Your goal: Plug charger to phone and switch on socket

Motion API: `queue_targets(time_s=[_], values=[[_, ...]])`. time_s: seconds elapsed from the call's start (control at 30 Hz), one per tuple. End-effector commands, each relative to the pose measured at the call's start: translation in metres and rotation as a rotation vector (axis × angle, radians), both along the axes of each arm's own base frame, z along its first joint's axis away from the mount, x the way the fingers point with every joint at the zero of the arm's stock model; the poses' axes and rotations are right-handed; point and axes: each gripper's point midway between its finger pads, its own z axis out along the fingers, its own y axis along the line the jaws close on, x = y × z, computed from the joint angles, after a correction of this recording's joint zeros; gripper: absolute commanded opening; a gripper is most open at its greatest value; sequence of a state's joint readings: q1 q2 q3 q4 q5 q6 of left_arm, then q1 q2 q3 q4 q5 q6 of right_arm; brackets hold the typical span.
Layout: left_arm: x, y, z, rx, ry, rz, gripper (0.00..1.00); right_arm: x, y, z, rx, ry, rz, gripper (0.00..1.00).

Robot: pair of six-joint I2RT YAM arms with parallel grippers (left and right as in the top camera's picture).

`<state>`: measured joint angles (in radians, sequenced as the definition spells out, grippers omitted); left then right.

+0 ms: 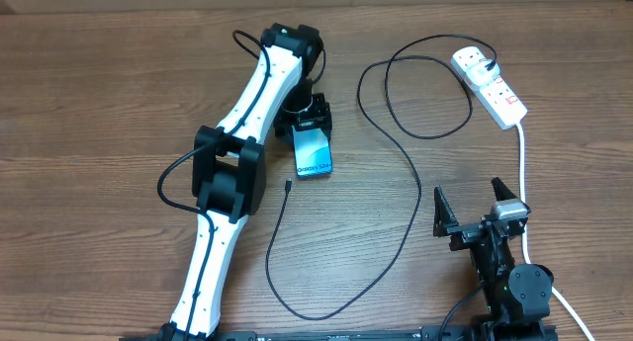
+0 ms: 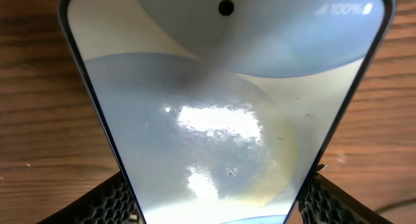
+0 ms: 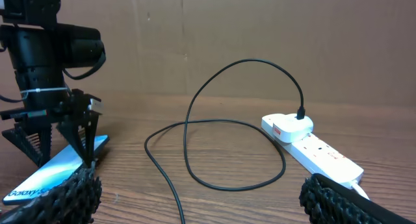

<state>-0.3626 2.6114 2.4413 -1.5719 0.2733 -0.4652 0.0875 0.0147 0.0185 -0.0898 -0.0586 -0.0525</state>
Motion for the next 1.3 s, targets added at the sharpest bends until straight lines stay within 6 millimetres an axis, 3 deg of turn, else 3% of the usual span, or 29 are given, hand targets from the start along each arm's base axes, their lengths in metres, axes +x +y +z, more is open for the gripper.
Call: queue_targets(time_s=[0.0, 0.43, 0.87, 1.27], values=[[0.002, -0.007, 0.009, -0.109, 0.03, 0.036, 0.7, 0.0, 0.0, -0.001, -0.001, -0.008, -0.006, 1.0], [0.007, -0.024, 0.046, -0.492, 0.132, 0.13, 0.71, 0.0, 0.0, -0.001, -0.001, -0.009, -0.006, 1.0], [0.032, -0.025, 0.111, -0.948, 0.184, 0.278, 0.7, 0.0, 0.0, -0.001, -0.001, -0.008, -0.006, 1.0], [0.043, -0.02, 0.136, -1.104, 0.198, 0.334, 0.7, 0.0, 0.0, -0.001, -0.001, -0.009, -0.006, 1.0]])
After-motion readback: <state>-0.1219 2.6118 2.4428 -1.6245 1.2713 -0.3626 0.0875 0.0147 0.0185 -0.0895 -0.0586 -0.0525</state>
